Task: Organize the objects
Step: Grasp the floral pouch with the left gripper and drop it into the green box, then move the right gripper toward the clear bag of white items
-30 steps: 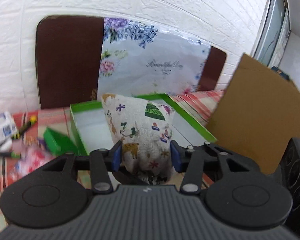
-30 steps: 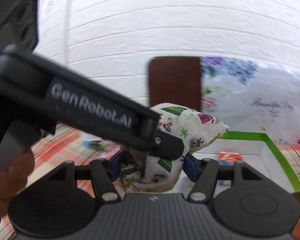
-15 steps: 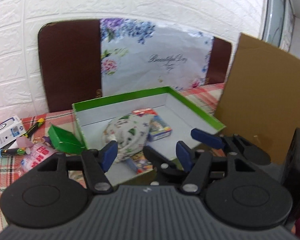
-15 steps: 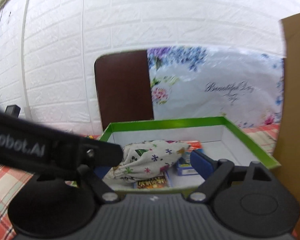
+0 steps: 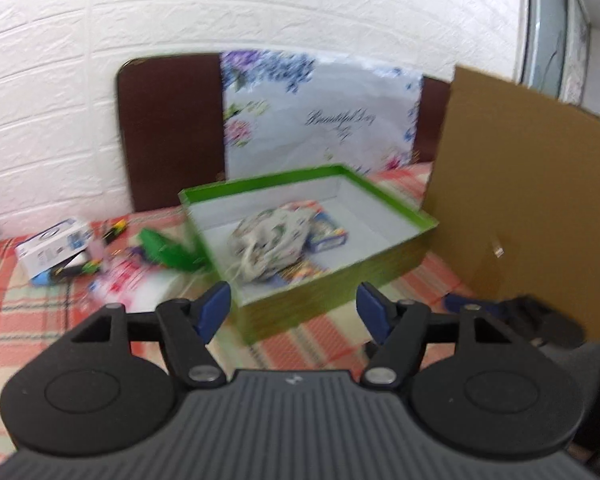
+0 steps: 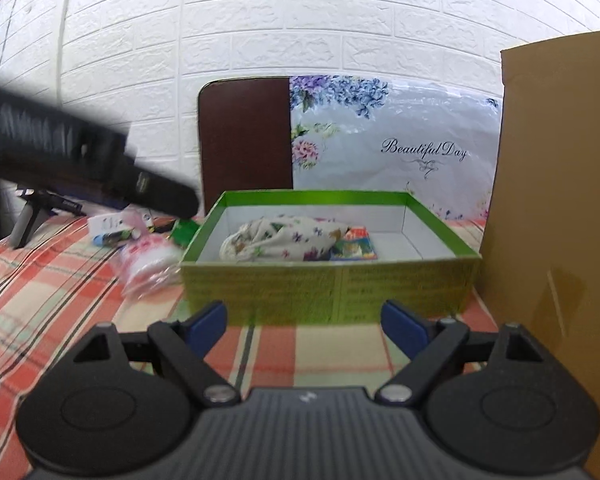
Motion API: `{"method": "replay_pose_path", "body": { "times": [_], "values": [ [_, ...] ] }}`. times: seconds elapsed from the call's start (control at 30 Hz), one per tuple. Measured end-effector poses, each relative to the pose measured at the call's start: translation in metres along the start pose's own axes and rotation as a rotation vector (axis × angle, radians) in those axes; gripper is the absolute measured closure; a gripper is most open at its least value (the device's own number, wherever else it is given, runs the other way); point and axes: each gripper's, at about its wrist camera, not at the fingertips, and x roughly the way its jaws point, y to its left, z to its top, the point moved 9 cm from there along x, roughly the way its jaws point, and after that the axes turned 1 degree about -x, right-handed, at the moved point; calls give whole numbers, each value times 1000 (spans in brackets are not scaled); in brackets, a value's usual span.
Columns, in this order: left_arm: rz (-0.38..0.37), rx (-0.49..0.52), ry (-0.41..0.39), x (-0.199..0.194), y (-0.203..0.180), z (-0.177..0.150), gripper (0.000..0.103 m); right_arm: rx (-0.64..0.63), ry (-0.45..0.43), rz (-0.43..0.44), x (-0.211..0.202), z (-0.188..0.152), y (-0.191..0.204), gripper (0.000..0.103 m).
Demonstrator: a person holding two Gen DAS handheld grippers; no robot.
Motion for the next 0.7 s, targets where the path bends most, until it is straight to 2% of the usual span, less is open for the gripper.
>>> {"method": "replay_pose_path", "body": {
  "times": [0.07,0.23,0.47,0.7],
  "values": [
    [38,-18,43,1,10,-16,32,-1,15,5,-4,-3,5,15],
    [33,-98,105,-4,24,-37,32,-4,-16,-4,-24,5,13,15],
    [27,-122,80,-21,20,-34,32,-37,-59,-5,-56,8,24,15],
    [30,-98,48,-45,7,-36,32,-33,-91,6,-83,9,32,15]
  ]
}}
